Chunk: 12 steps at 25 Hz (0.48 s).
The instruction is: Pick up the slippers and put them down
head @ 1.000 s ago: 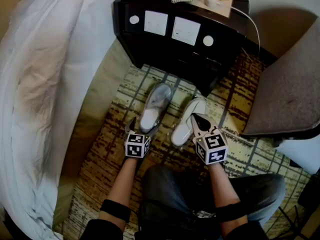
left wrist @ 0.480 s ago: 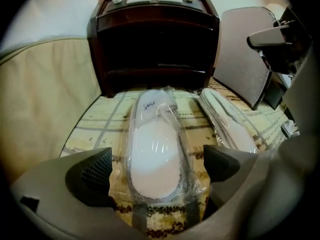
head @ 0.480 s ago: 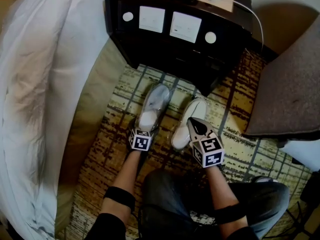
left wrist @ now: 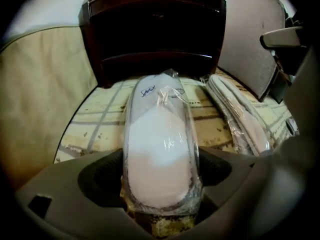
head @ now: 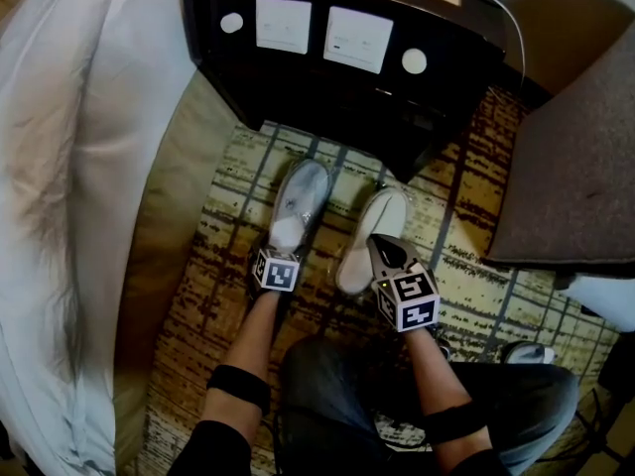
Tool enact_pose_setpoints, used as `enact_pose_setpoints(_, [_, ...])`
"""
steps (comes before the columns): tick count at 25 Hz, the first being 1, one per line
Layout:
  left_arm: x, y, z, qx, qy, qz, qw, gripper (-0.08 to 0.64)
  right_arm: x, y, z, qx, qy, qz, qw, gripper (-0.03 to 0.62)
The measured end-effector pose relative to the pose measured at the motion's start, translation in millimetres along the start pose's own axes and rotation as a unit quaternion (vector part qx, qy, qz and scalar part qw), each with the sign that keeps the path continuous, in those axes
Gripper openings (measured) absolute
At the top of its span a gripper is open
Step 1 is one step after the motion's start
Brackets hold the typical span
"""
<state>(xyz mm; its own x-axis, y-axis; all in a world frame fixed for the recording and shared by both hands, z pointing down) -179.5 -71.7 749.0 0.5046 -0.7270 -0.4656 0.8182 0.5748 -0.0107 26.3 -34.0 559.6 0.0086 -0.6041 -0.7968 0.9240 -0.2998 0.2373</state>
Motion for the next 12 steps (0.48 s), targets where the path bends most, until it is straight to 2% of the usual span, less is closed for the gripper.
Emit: enact_pose_setpoints(12, [28,-3,-29,-0.009,0.059,-0.009,0.9982,0.408,4,-7,3,0.012,0.005,0.002,1.000,0.000])
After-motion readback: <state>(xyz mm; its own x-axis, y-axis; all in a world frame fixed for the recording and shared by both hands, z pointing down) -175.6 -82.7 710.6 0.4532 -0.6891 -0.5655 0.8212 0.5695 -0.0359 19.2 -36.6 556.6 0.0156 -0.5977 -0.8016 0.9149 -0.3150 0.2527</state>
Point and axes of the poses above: the fingertips, and each gripper's own axes: z forward along the fingers, y to its right, x out of its top, the point moved 2 cm from there along -z, backward along the fingers
